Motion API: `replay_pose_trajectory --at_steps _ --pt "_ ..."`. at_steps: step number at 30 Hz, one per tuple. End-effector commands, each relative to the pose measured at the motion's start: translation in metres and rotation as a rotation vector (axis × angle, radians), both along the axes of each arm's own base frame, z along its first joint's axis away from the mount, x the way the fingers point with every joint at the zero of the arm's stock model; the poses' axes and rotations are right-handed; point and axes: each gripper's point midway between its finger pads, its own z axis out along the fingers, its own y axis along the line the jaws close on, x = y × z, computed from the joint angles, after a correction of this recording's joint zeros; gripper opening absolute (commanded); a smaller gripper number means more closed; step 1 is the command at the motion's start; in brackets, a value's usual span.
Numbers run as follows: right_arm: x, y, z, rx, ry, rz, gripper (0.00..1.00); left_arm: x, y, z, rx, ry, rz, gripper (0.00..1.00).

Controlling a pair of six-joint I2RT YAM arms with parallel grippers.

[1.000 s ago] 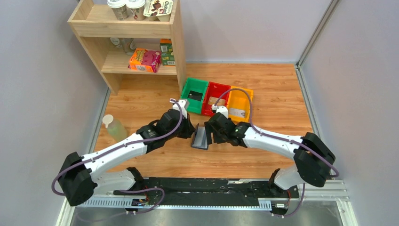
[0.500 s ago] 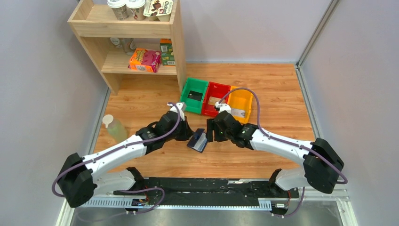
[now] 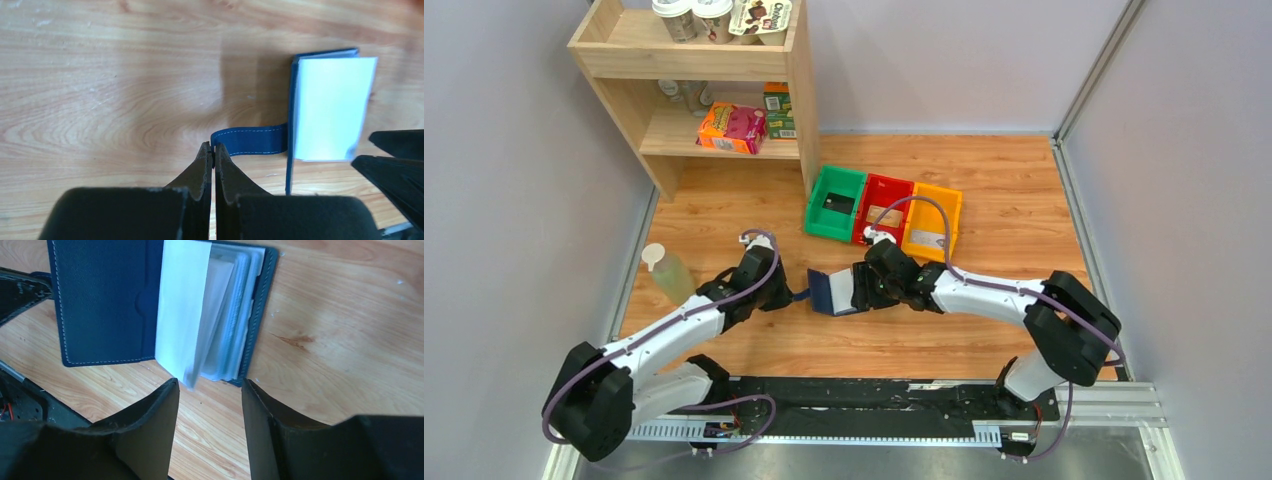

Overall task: Take the credit cards out of the card holder
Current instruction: Open the card holder at the center of the board, then remove the credit card from the card holder.

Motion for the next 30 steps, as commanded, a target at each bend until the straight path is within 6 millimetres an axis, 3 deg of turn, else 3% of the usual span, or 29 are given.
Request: replay_pose_trajectory --at_steps 1,6,11,22,30 --pt "0.010 0.028 0.020 0.096 -0.019 0.032 0.51 -0.008 0.015 -0.021 0.102 0.052 -0.018 0.00" --pt "0.012 0.035 0.019 0.108 -0.009 0.046 0.53 -0.015 0.028 -0.040 0.187 0.099 -0.018 0.00" --pt "0.011 0.043 0.019 0.121 0.000 0.072 0.57 -0.017 0.029 -0.044 0.190 0.111 -0.027 0.00" --pt "0.003 0.076 0.038 0.234 0.026 0.197 0.52 -0.017 0.021 -0.037 0.145 0.099 -0.042 0.00" --pt "-0.014 0.108 0.045 0.279 0.044 0.337 0.50 -0.012 0.015 -0.015 0.095 0.052 -0.029 0.01"
